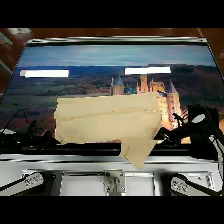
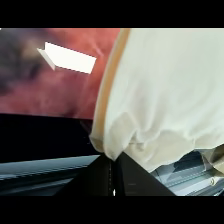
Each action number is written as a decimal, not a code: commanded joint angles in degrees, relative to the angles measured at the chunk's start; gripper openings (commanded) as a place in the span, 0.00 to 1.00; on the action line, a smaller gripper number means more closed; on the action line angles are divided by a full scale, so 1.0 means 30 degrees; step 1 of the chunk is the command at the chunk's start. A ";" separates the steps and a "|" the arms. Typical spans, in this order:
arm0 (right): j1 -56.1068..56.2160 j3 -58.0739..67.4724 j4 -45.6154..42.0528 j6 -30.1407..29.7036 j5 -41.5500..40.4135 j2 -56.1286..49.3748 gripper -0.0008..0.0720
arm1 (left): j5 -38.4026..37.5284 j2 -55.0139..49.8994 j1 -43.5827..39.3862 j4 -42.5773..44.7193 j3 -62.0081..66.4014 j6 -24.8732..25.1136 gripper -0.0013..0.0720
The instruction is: Fold the shirts.
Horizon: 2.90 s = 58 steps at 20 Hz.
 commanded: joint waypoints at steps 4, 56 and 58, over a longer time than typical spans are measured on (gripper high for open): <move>0.1486 -0.1421 0.0954 0.0168 -0.2718 0.0000 0.78 | -0.0102 0.0007 -0.0007 -0.0007 0.0007 0.0350 0.06; 0.0510 1.2590 0.1450 0.0058 -0.2951 -0.7781 0.92 | -0.2688 -0.6557 -0.4947 -0.4510 1.7639 -0.3111 0.91; 0.1158 1.2590 0.1654 0.0015 -0.2863 -0.8597 0.92 | -0.3475 -0.6258 -0.5304 -0.4517 1.7646 -0.3067 0.91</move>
